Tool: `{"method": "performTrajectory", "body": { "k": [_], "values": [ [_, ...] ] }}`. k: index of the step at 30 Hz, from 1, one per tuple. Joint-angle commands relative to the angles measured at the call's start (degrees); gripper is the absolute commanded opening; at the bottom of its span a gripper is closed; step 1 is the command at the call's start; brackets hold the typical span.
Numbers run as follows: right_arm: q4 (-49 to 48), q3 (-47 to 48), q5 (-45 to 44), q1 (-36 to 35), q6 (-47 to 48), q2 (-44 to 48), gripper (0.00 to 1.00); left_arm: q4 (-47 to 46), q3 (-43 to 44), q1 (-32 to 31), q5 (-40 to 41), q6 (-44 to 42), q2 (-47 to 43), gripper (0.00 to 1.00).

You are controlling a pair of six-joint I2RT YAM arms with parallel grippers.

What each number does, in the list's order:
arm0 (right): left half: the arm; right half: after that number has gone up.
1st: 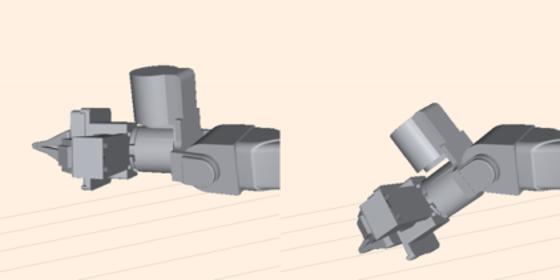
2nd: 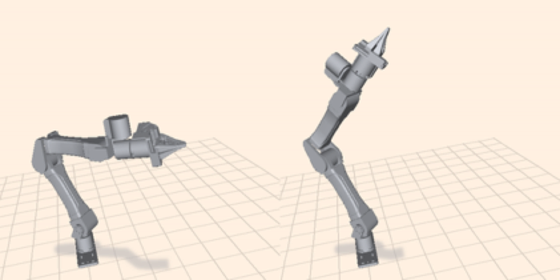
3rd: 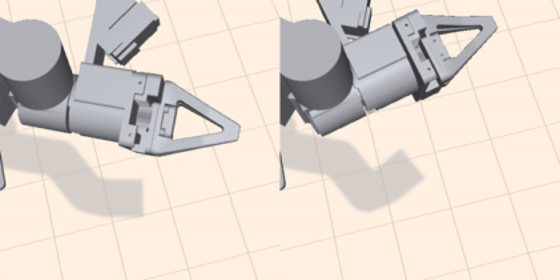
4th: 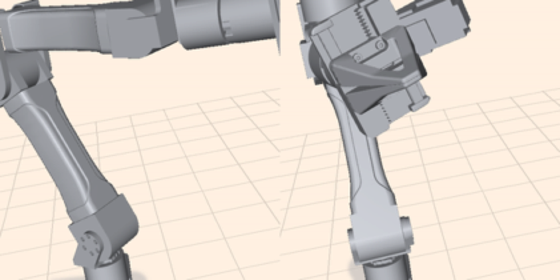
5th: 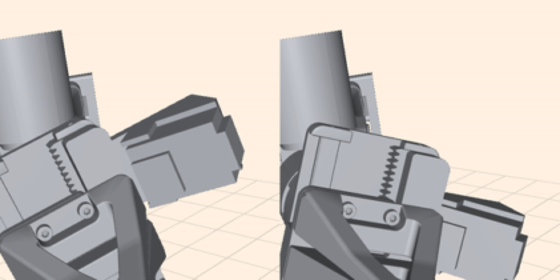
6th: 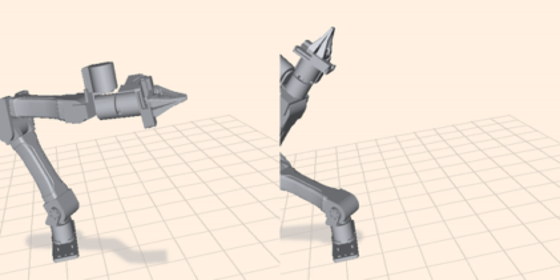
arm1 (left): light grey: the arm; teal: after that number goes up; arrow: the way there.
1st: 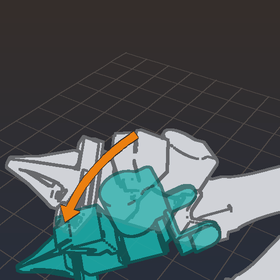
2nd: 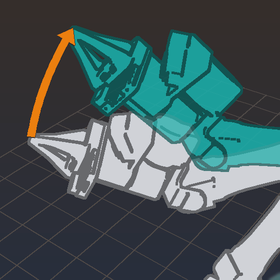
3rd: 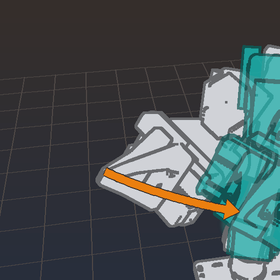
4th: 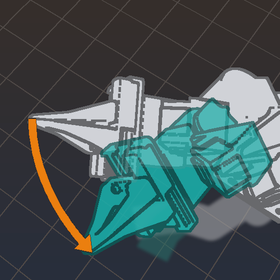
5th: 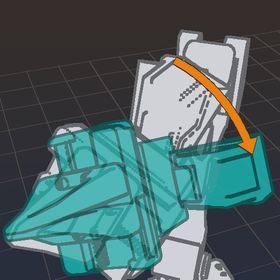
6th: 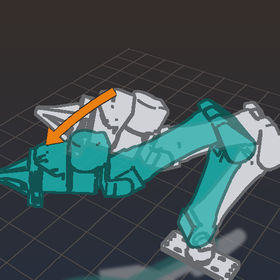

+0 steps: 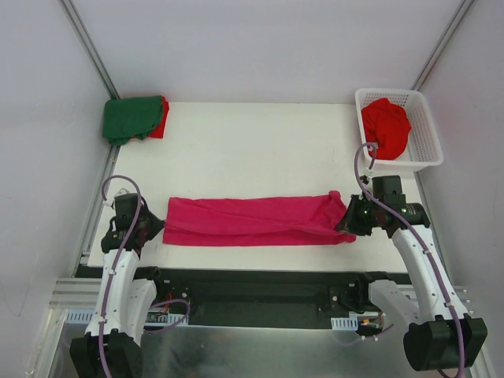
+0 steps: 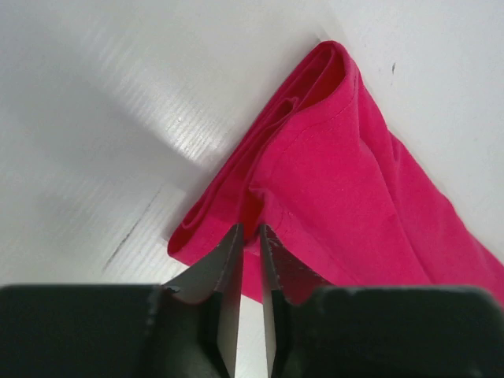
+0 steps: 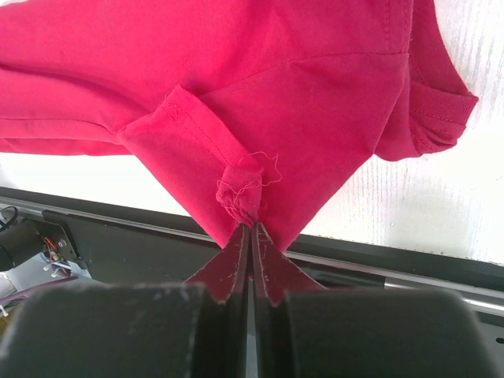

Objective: Fold and stack the t-shirts
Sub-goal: Fold the other side of the tshirt into a rectangle

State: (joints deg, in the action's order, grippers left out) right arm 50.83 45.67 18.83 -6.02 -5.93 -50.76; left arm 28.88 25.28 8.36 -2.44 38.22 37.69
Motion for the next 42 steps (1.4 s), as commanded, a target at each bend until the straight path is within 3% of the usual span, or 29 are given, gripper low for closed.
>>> {"method": "performTrajectory", "body": {
  "k": [1,6,10,29,42],
  "values": [
    [0.1,-0.1,-0.5,-0.6,0.0,-0.4,0.01,0.2,-0.6,0.4,1.5,2.4,-1.4,0.22],
    [-0.3,-0.1,-0.3,-0.7,0.0,-0.9,0.01,1.4,-0.3,0.5,2.2,3.3,-3.2,0.48],
    [-0.5,-0.1,-0.3,-0.7,0.1,-1.4,0.01,2.5,0.0,0.4,4.1,3.9,-4.6,0.55],
    [0.7,-2.3,-0.5,-1.6,-1.7,-1.0,0.01,-3.0,8.3,0.4,0.2,1.9,-1.7,0.52],
    [4.2,-6.3,-2.0,-2.4,-5.0,3.2,0.03,-10.2,7.3,0.3,-5.0,3.4,3.7,0.53]
  ]
}}
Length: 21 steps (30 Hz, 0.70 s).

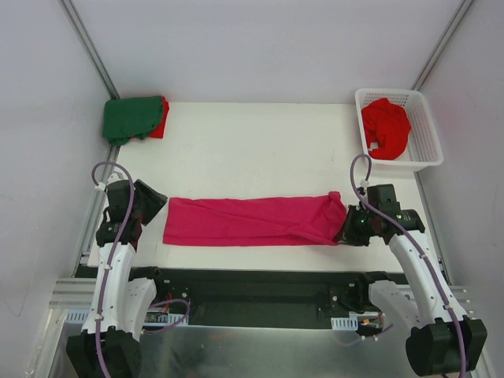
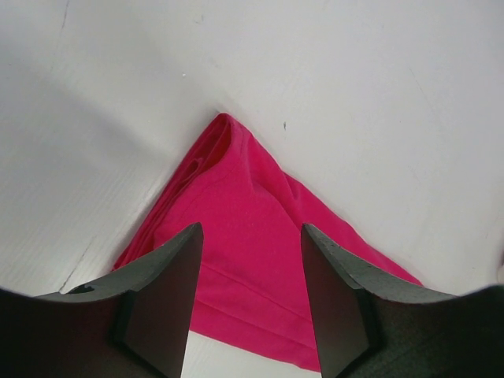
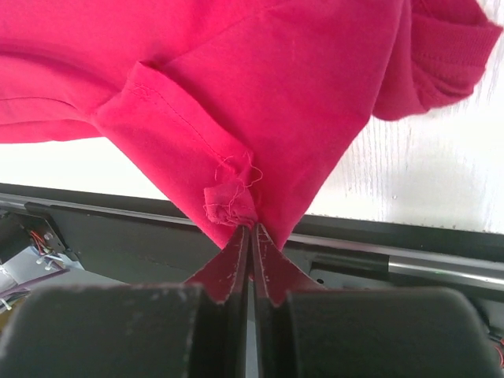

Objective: Fold and stack the t-shirts
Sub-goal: Fold the other side of the tshirt into a rectangle

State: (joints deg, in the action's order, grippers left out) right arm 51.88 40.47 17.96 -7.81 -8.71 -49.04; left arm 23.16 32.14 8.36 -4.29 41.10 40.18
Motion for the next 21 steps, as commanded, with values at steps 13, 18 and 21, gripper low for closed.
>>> {"method": "performTrajectory", "body": {
  "k": [13,18,21],
  "values": [
    [3.6,-0.8,-3.9,-1.9,-4.6,2.1,0.58,-11.2,-0.8,0.3,-10.5,0.0,5.7,0.47],
    [1.7,-0.8,-5.0,-2.2,-5.4,2.5,0.58,-19.0,-0.5,-6.6,-15.0,-0.8,9.9,0.42],
    [0.8,-0.5,-7.0,-2.3,-6.7,4.0,0.58,-22.5,1.8,-17.5,-11.0,-3.6,12.7,0.46]
  ]
}}
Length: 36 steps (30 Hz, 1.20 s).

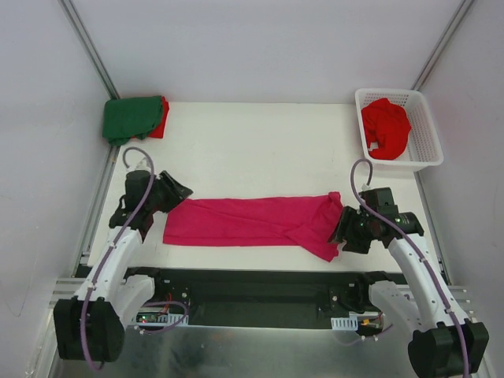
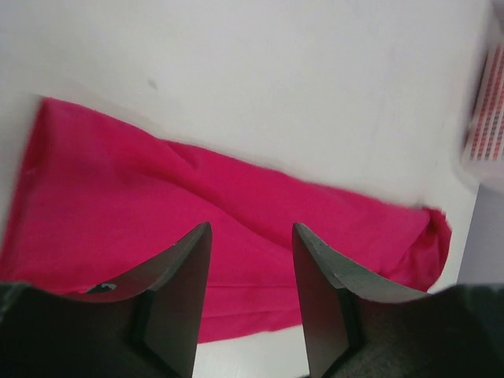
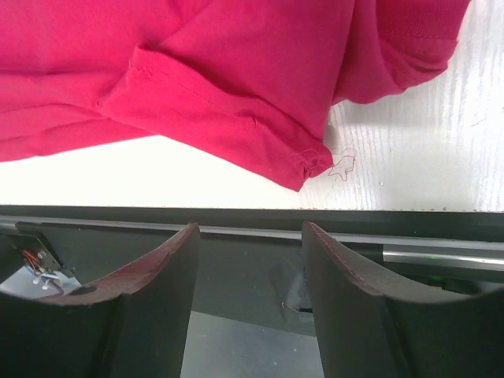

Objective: Fold and stack the t-shirts
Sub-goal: Fold the other side of the tshirt into a rectangle

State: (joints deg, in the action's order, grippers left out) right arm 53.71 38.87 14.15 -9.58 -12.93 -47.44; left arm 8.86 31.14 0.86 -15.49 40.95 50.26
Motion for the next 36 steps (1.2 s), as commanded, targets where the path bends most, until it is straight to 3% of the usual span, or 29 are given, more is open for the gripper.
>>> {"method": "performTrajectory", "body": {
  "k": [1,8,15,20,36],
  "values": [
    [-1.1,1.4,-3.8,-0.4,-2.9,2.9,0.58,-9.1,3.4,-13.0,0.5,-3.9,3.7,0.48],
    [1.4,4.0,-7.0,-0.4,-4.2,5.8,0.59,-21.9,11.7,-36.0,-1.0,-8.9,23.6,0.51],
    [3.0,4.0,-7.0,-0.4,-5.0,7.5,0.59,-22.9,28.4,-48.9,-1.8,-14.8,43.7,0.45],
    [4.2,4.2,-7.8,-0.5,-5.3,8.8,0.59,-22.1,32.8,-52.3,-2.8,-17.7,50.4,0.45],
    [3.6,3.3,-7.6,-0.5,-5.1,7.8,0.6,-18.1,36.3,-58.5,-0.1,-23.8,58.1,0.43]
  ]
}}
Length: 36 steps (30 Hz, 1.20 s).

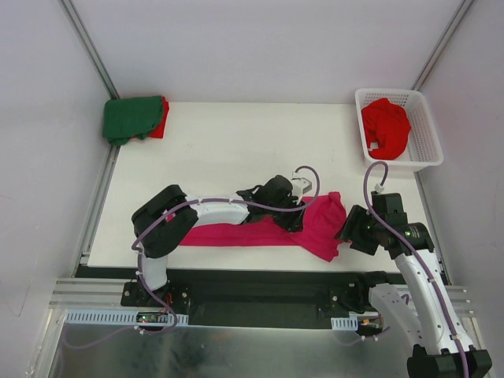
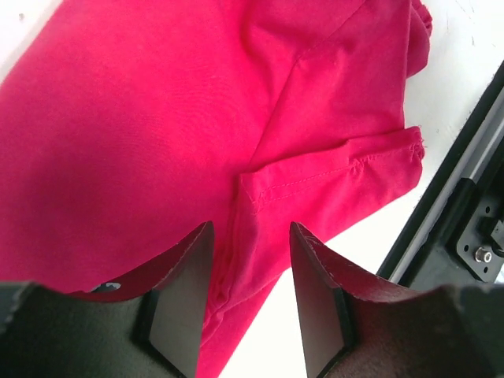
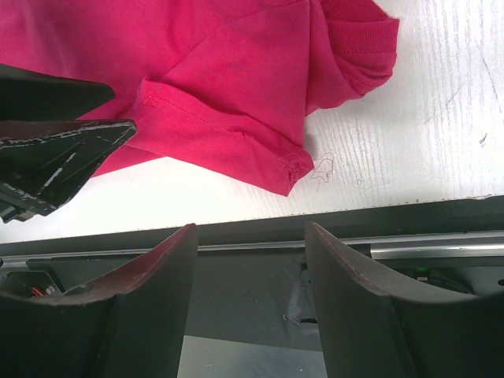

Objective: Fold and stack the t-shirts
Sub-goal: Fold the other side of the tshirt into a rectangle

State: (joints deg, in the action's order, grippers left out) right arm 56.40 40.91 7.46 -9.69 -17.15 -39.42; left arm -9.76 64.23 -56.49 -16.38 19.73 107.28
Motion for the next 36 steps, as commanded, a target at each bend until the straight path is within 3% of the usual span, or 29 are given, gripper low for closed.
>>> {"method": "performTrajectory", "body": {
  "k": [1,12,14,15,16,19,22,30,36],
  "values": [
    [1.0,1.2,-0.8,-0.4,-0.8,-0.2,0.6,0.6,3.4,-1.3,1.4,-2.9,2.0,0.43],
    [1.5,1.5,-0.7,-0.4,-0.5,-0.3,0.6,2.1,8.6,-1.4,3.2,-4.8,5.5,0.42],
    [1.6,1.5,-0.8,-0.4,-0.5,-0.3,0.6,2.3,9.3,-1.4,3.5,-5.0,6.2,0.34],
    [1.5,1.6,-0.8,-0.3,-0.4,-0.2,0.6,2.5,9.6,-1.4,3.5,-5.0,6.4,0.27],
    [1.6,1.5,-0.9,-0.4,-0.4,-0.2,0.6,2.7,9.9,-1.4,3.5,-5.1,6.8,0.13],
    [1.7,1.5,-1.0,-0.4,-0.3,-0.4,0.61,2.9,10.0,-1.4,3.4,-5.0,7.2,0.07],
    [1.5,1.4,-1.0,-0.4,-0.3,-0.4,0.61,3.0,9.7,-1.4,3.3,-4.9,7.1,0.07],
    [1.1,0.5,-0.8,-0.4,-0.4,-0.4,0.61,3.0,8.0,-1.4,3.5,-4.8,5.1,0.28],
    [0.9,0.2,-0.6,-0.4,-0.4,-0.4,0.61,3.0,8.1,-1.4,3.3,-4.7,4.4,0.33]
  ]
}}
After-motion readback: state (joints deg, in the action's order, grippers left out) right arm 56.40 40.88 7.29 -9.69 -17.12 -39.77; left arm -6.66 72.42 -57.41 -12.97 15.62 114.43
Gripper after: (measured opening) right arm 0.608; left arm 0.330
